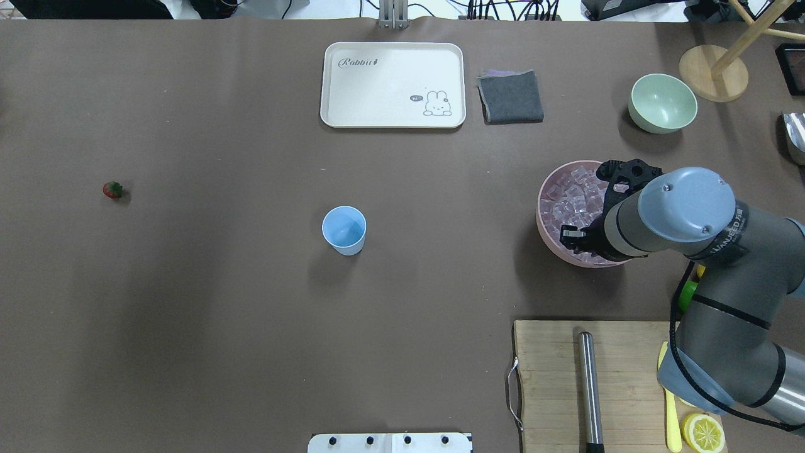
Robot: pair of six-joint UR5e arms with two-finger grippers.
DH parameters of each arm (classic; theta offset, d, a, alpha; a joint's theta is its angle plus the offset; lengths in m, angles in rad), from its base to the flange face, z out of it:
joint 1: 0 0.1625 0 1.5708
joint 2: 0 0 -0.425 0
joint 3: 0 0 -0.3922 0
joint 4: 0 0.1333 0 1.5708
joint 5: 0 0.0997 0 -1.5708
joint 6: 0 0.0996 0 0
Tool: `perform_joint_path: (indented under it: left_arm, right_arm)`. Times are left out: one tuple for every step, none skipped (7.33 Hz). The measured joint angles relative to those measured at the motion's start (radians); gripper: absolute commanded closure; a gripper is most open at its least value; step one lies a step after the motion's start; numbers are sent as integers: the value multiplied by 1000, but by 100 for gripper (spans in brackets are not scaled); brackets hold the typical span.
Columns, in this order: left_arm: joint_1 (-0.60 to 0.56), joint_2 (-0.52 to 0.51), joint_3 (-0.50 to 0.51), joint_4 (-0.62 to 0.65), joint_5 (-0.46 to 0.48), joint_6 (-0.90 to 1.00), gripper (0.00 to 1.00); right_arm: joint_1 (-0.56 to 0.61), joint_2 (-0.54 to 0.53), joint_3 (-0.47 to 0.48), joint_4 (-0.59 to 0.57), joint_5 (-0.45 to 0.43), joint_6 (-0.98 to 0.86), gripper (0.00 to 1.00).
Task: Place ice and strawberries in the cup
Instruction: 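Close the right gripper on an ice cube and lift it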
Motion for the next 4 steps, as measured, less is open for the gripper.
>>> perform_joint_path:
  left_arm:
    - [0,1,1,0,0,0,2]
    - [1,1,1,0,0,0,2]
    - [1,1,1,0,0,0,2]
    - [1,1,1,0,0,0,2]
  right_arm:
    - [18,18,9,-20,6,-1,100]
    - [37,66,13,-73,15,-2,100]
    - [52,131,13,-140,22,0,100]
    - [58,192,13,-189,24,2,100]
